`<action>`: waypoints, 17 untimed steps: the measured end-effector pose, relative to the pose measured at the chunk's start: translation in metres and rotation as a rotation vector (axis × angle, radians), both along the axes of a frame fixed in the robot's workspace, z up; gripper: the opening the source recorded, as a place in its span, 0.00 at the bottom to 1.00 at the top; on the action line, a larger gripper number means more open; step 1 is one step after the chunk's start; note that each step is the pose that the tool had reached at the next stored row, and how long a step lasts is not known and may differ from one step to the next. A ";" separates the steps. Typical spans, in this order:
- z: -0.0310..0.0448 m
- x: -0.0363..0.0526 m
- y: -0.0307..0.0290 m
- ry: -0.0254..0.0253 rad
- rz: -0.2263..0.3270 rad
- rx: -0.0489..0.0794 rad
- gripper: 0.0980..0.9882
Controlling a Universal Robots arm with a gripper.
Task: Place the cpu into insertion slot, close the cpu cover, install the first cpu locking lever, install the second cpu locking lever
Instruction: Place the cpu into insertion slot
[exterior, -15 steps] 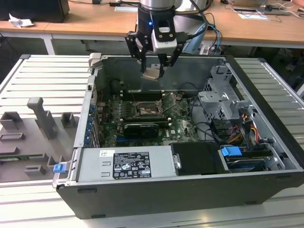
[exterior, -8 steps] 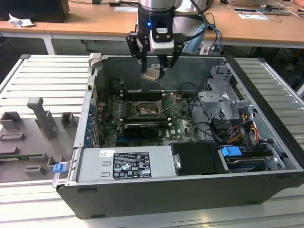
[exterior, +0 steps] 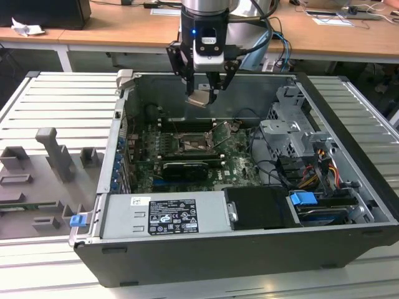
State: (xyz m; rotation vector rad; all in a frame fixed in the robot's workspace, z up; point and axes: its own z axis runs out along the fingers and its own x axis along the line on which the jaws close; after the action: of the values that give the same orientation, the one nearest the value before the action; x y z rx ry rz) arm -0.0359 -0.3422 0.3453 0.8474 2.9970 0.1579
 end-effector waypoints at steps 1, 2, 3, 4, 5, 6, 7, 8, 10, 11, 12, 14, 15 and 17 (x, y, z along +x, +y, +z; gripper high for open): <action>-0.0002 0.0000 0.0000 0.0000 -0.008 0.000 0.48; -0.0002 0.0000 0.0000 0.0000 -0.012 0.000 0.48; -0.0003 0.0000 0.0000 0.0000 -0.016 0.000 0.48; -0.0003 0.0000 0.0000 0.0000 -0.021 0.000 0.48; -0.0004 0.0000 0.0000 0.0000 -0.026 0.000 0.48; -0.0005 0.0000 0.0000 0.0000 -0.036 0.000 0.48; -0.0006 0.0000 0.0000 0.0000 -0.040 0.000 0.48; -0.0006 0.0000 0.0000 0.0000 -0.044 0.000 0.48; -0.0009 0.0000 0.0000 0.0000 -0.063 0.000 0.48; -0.0011 0.0000 0.0000 0.0000 -0.074 0.000 0.48; -0.0012 0.0000 0.0000 0.0000 -0.079 0.000 0.48; -0.0014 0.0000 0.0000 0.0000 -0.091 0.000 0.48; -0.0015 0.0000 0.0000 0.0000 -0.095 0.000 0.48; -0.0018 0.0001 0.0000 0.0000 -0.103 0.000 0.48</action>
State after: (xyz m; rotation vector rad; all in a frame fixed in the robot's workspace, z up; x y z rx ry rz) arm -0.0359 -0.3422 0.3435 0.9983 2.9449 0.1557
